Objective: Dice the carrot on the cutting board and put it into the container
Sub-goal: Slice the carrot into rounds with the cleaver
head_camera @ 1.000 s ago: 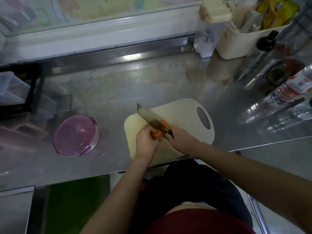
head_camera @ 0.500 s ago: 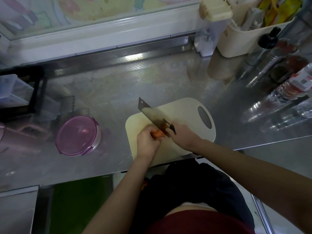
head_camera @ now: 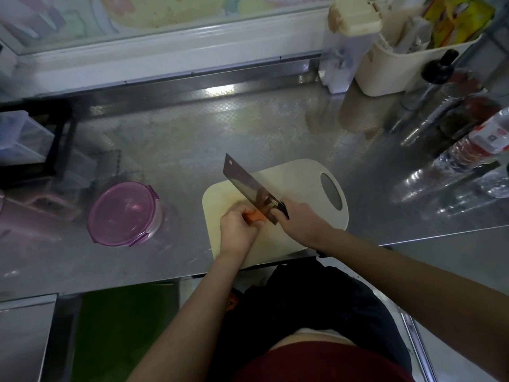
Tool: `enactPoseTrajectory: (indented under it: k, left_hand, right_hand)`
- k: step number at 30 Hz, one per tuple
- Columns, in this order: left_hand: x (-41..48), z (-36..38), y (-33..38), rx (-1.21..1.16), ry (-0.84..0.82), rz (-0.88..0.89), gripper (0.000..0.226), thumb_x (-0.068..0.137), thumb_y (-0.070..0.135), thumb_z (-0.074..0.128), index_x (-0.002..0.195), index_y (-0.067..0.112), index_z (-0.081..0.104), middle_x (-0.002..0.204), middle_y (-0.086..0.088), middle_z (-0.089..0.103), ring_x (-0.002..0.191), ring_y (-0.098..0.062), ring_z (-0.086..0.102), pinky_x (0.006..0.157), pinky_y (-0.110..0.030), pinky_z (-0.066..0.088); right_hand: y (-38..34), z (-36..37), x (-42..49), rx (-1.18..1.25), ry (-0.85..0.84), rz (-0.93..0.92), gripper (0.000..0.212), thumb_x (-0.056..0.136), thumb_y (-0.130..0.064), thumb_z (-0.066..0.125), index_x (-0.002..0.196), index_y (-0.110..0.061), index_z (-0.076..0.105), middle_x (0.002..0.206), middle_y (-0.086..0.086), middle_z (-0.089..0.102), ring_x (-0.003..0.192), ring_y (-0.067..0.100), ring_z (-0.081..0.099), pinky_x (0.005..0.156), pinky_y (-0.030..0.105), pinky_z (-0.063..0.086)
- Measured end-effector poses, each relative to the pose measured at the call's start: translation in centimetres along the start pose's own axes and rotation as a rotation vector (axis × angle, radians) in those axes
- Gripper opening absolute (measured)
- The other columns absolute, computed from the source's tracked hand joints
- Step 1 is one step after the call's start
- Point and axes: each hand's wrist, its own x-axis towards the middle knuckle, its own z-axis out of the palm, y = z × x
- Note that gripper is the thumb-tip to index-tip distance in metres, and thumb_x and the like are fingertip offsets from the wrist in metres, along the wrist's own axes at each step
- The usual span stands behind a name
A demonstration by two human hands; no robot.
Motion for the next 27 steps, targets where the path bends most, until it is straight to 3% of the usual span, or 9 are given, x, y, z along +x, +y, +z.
enactPoseTrajectory:
  k: [3,7,10,15,19,23,27]
  left_hand:
    - [0.1,0.1,-0.1,-0.003,-0.002,-0.003,0.017,0.068,0.015,0.078,0.078,0.010,0.065,0.081,-0.002,0.063,0.071,-0.012,0.053,0.062,-0.009,0.032]
    - [0.1,0.1,-0.1,0.004,0.000,-0.008,0.016,0.069,0.016,0.078,0.078,0.011,0.066,0.082,-0.003,0.064,0.072,-0.012,0.053,0.061,-0.008,0.033]
    - [0.1,0.1,0.0,0.012,0.002,-0.008,0.015,0.069,0.017,0.078,0.077,0.013,0.066,0.083,-0.003,0.064,0.073,-0.012,0.053,0.062,-0.011,0.032]
    - [0.1,0.0,-0.1,-0.011,0.011,-0.024,0.016,0.068,0.015,0.078,0.078,0.012,0.066,0.082,-0.003,0.064,0.072,-0.013,0.054,0.063,-0.011,0.033]
    - [0.1,0.2,0.0,0.004,0.011,-0.011,0.019,0.068,0.013,0.078,0.083,0.010,0.067,0.083,-0.002,0.064,0.072,-0.013,0.053,0.063,-0.010,0.032]
    - [0.1,0.3,0.0,0.024,0.030,-0.012,0.021,0.069,0.013,0.077,0.087,0.008,0.067,0.083,-0.001,0.061,0.074,-0.013,0.051,0.064,-0.011,0.031]
    - [0.0,0.4,0.0,0.027,0.029,-0.007,0.014,0.071,0.015,0.073,0.082,0.009,0.066,0.080,-0.002,0.063,0.071,-0.014,0.052,0.061,-0.012,0.030]
  right_hand:
    - [0.0,-0.2,-0.2,-0.016,-0.017,-0.006,0.028,0.099,-0.029,0.041,0.106,-0.004,0.052,0.094,0.015,0.060,0.082,0.026,0.051,0.072,0.027,0.031]
    - [0.3,-0.5,-0.6,-0.069,-0.026,-0.033,0.026,0.099,-0.027,0.041,0.107,-0.004,0.051,0.071,-0.006,0.043,0.068,0.013,0.042,0.064,0.022,0.024]
    - [0.1,-0.7,-0.6,-0.094,-0.051,-0.046,0.029,0.100,-0.026,0.040,0.115,-0.004,0.050,0.085,0.007,0.054,0.075,0.018,0.045,0.069,0.025,0.028]
    - [-0.5,-0.3,0.6,-0.141,-0.087,-0.001,0.029,0.099,-0.028,0.039,0.108,-0.003,0.051,0.097,0.018,0.059,0.080,0.025,0.048,0.071,0.029,0.032]
    - [-0.9,0.8,2.0,-0.129,-0.068,0.006,0.031,0.099,-0.026,0.040,0.114,-0.002,0.051,0.106,0.020,0.061,0.097,0.034,0.058,0.075,0.032,0.037]
    - [-1.3,1.1,2.6,-0.119,-0.083,0.015,0.030,0.098,-0.025,0.041,0.116,-0.003,0.051,0.108,0.020,0.061,0.100,0.035,0.058,0.085,0.039,0.043]
    - [-1.3,1.0,1.9,-0.115,-0.088,0.005,0.033,0.098,-0.023,0.042,0.122,-0.002,0.046,0.111,0.021,0.060,0.103,0.035,0.056,0.081,0.033,0.039]
